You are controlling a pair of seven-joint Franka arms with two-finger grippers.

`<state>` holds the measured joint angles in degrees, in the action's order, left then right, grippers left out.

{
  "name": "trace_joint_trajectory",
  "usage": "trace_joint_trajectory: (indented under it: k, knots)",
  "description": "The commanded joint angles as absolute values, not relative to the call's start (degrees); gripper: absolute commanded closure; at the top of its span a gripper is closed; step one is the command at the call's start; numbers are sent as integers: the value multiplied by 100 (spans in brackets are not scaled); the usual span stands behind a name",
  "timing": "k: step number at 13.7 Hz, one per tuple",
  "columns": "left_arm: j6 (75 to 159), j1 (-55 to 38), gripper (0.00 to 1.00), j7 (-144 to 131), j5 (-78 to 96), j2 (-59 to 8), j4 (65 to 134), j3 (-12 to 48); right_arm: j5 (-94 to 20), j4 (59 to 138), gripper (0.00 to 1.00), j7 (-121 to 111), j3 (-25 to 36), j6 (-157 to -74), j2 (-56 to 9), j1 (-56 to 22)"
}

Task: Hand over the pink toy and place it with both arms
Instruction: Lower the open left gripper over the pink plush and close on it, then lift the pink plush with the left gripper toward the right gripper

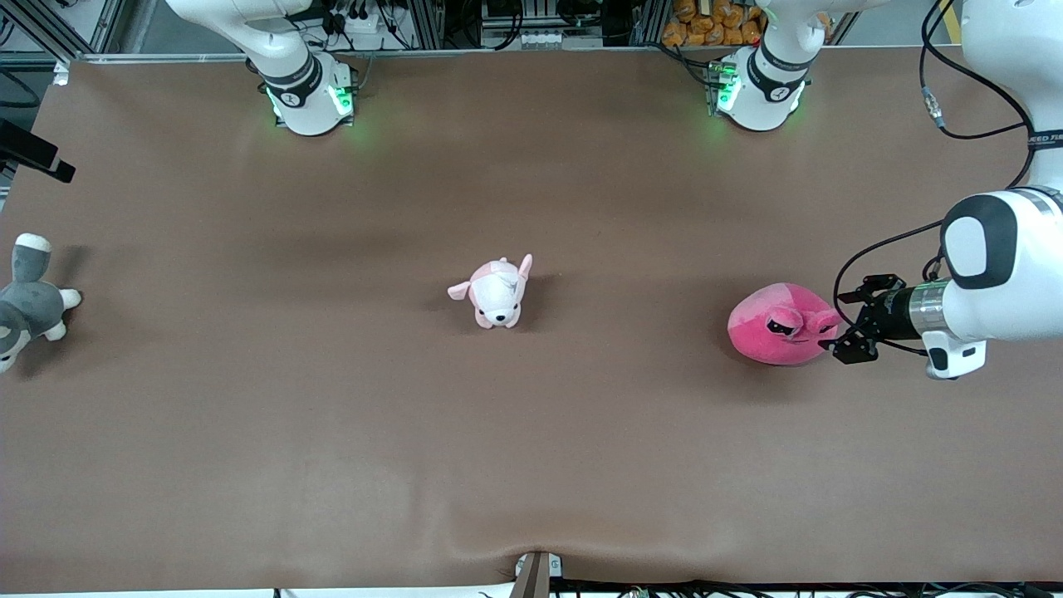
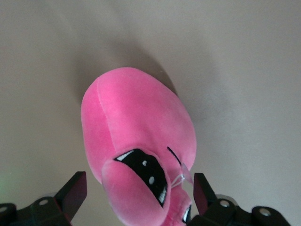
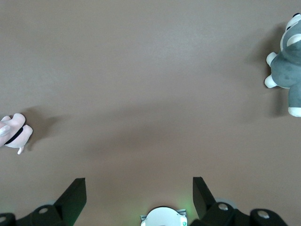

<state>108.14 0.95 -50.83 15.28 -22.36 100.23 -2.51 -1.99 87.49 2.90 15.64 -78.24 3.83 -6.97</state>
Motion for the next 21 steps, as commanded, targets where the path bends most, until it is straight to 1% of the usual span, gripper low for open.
trace_joint_trajectory:
  k: [1,2,3,4,5,11,15,17,18,21]
  knots:
    - [10995,79,0,-5186,1635,-2101,10274,-246,-299,8710,0,343,1547,-7787,369,-633]
    - [11021,70,0,-5212,1635,-2101,10292,-246,-299,8710,0,343,1547,-7787,369,-633]
    - [11039,62,27,-5351,1635,-2101,10292,-246,-299,8710,0,343,1547,-7796,369,-633]
    - [11100,53,75,-5431,1635,-2101,10292,-246,-299,8710,0,343,1547,-7796,369,-633]
    - [11109,35,100,-5475,1635,-2101,10292,-237,-299,8710,0,334,1547,-7796,369,-642]
    - [11101,44,100,-5519,1635,-2004,10275,-229,-290,8710,0,343,1547,-7796,369,-633]
    - [11048,-8,100,-5546,1626,-1662,10213,-194,-290,8710,0,343,1547,-7796,360,-624]
    - [10969,-53,100,-5607,1626,-1390,10222,-36,-281,8710,0,316,1547,-7805,265,-615]
    - [10838,-53,100,-5799,1617,-1249,10204,121,-203,8684,0,247,1547,-7813,81,-624]
    - [10548,-44,100,-6519,1608,-897,10152,631,-159,8578,0,255,1547,-7857,-131,-624]
